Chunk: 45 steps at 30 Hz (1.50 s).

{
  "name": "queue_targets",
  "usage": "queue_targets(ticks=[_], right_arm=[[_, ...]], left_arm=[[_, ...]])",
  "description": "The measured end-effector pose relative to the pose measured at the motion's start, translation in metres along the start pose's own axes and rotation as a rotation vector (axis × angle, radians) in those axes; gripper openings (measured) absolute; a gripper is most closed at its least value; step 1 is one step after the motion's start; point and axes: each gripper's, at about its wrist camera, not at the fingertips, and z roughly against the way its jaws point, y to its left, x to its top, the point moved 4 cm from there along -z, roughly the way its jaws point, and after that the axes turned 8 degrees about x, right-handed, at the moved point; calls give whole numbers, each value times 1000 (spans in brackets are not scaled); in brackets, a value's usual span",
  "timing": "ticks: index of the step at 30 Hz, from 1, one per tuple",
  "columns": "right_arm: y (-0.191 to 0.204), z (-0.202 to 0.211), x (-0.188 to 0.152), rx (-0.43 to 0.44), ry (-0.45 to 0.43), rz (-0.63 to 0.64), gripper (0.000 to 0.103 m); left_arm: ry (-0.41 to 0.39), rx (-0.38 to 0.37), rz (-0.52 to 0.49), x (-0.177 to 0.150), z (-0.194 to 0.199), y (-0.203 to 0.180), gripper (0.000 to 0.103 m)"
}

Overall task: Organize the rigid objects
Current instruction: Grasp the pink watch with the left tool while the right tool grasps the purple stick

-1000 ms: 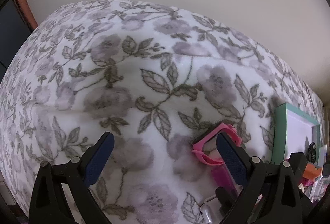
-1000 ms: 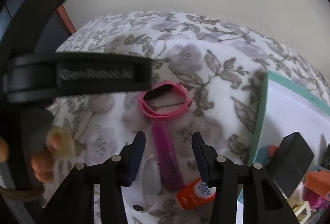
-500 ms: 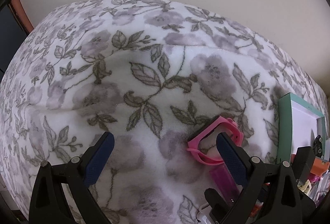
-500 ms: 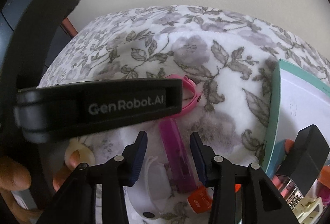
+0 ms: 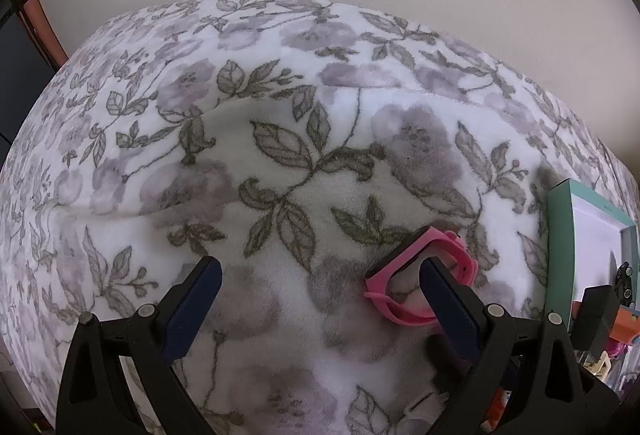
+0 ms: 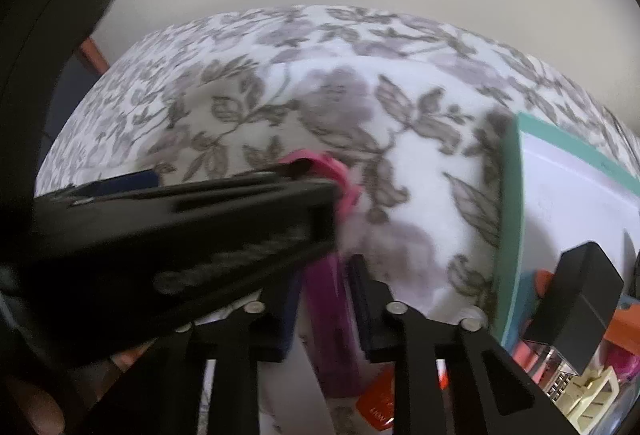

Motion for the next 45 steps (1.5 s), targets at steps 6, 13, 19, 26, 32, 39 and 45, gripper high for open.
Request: queue_targets(ticks=[6, 13, 19, 26, 32, 39, 45], right_arm=[[-11, 6, -2, 21, -10, -35, 21], [-24, 15, -2, 30, -26, -74, 20], [-34, 17, -3, 34, -28, -105, 20], [-34, 16, -4, 44, -30, -102, 20], [-38, 28, -2, 95, -57, -121, 19], [-43, 52, 2, 123, -114, -140, 18], [-48, 80, 8, 135, -182, -145, 14]], left_arm=[[-16, 16, -18, 1, 0, -3, 98], [-19, 11, -47, -2, -2, -9, 77], [-33, 10, -85, -5, -4, -19, 53], [-60, 38, -152, -6, 5, -33, 23], [-75, 43, -113, 0, 17, -23, 18], [-130, 28, -65, 12, 43, -13, 18], [-184, -11, -48, 17, 69, -15, 18]])
